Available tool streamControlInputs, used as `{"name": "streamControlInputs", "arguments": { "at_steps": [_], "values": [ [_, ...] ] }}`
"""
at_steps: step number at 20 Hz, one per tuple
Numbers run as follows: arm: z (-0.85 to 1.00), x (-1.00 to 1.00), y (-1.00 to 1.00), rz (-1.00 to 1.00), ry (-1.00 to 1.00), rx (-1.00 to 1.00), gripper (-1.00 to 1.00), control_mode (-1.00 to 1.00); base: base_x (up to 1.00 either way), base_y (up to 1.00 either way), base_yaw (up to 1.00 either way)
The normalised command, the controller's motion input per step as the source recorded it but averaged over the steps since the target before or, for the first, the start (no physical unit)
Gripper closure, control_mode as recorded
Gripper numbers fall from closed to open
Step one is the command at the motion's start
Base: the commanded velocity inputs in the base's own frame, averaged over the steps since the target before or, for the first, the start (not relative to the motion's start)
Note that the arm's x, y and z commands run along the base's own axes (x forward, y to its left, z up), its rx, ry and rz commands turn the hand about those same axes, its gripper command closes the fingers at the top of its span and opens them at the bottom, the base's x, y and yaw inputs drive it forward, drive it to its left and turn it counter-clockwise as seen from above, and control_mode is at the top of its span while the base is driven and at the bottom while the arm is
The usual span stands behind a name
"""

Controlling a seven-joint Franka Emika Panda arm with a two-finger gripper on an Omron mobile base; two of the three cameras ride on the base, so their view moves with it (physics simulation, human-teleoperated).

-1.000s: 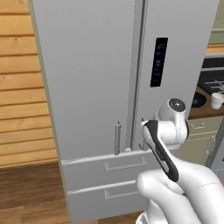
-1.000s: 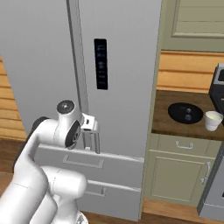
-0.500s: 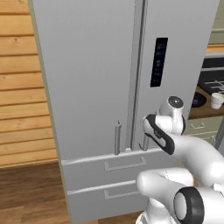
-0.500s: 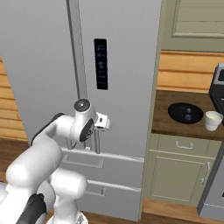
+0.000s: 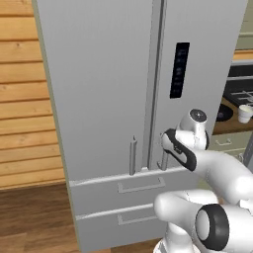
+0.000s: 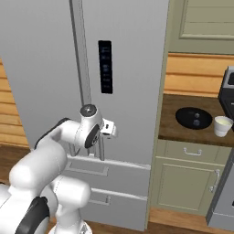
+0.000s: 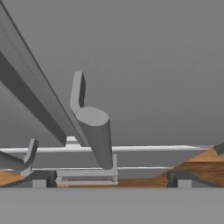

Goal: Grab a lemon wedge from the fridge and one ice cube from the ice bowl, and put them in the glass of lemonade.

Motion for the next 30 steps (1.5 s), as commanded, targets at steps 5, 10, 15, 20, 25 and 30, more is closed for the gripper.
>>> {"name": "streamControlInputs", "arguments": {
  "at_steps": [5,10,15,20,25,30],
  "values": [
    [-0.05,-0.07,0.25,0.0,-0.01,0.0,-1.0,-1.0,0.0,0.0,0.0],
    [-0.27,0.16,0.09,0.0,0.0,0.0,-1.0,-1.0,0.0,0.0,0.0],
    [-0.08,0.21,-0.15,0.0,0.0,0.0,-1.0,-1.0,0.0,0.0,0.0],
    [-0.04,0.39,0.0,0.0,0.01,0.0,-1.0,-1.0,0.0,0.0,0.0],
    [-0.18,0.19,0.0,0.0,0.0,0.0,-1.0,-1.0,0.0,0.0,0.0],
    [-0.23,0.13,0.0,0.0,0.0,0.0,-1.0,-1.0,0.0,0.0,0.0]
  ]
}}
